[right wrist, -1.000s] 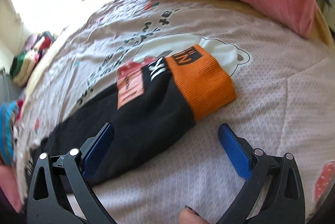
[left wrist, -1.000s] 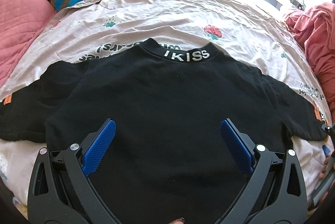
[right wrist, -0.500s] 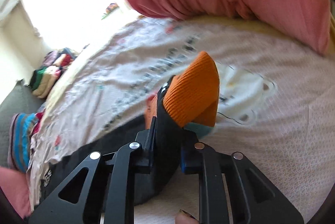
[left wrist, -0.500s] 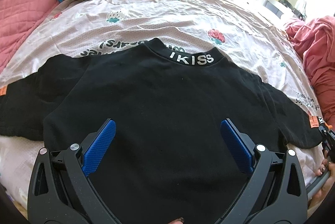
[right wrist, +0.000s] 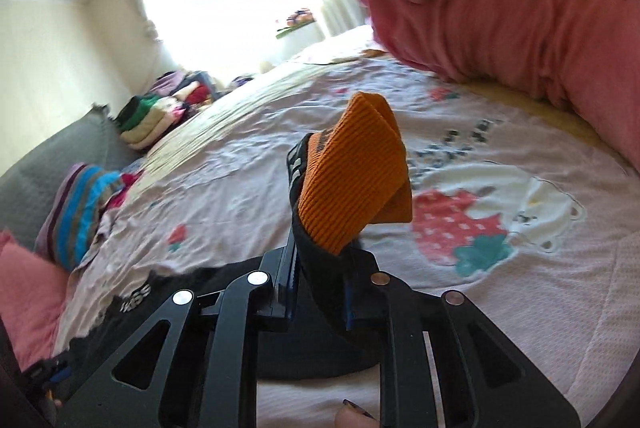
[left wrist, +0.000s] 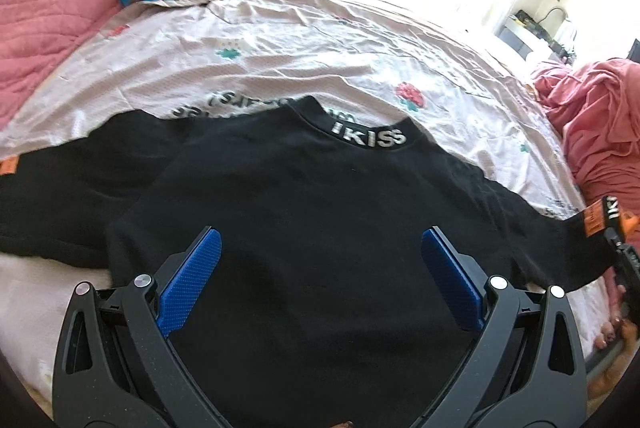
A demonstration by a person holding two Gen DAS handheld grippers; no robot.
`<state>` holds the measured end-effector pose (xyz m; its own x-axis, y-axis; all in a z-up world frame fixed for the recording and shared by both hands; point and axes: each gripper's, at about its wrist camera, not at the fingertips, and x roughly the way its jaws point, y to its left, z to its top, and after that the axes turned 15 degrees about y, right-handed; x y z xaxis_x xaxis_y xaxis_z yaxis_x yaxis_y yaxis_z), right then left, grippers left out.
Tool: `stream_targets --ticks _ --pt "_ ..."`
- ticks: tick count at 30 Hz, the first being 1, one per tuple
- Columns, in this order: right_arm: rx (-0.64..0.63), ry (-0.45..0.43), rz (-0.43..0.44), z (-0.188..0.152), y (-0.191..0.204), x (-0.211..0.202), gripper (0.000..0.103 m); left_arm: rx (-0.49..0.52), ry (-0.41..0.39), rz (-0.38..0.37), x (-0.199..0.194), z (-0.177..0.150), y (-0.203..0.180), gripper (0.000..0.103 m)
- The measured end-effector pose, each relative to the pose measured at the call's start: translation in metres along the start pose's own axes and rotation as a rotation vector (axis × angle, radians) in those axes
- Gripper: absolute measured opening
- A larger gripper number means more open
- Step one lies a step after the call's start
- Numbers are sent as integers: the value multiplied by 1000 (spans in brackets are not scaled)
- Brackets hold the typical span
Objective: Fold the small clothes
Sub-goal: 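Lift the sleeve with the right tool and lay it across the shirt body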
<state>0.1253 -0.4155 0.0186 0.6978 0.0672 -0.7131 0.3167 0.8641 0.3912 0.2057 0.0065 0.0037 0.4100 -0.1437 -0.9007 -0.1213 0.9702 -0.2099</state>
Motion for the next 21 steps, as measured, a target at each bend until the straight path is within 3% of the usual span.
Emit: stream_targets --ticks 9,21 --pt "-130 31 85 -17 66 -6 16 -44 -5 -8 -8 -3 23 94" --pt "-259 103 149 -42 142 11 16 -100 43 -177 -14 -4 53 94"
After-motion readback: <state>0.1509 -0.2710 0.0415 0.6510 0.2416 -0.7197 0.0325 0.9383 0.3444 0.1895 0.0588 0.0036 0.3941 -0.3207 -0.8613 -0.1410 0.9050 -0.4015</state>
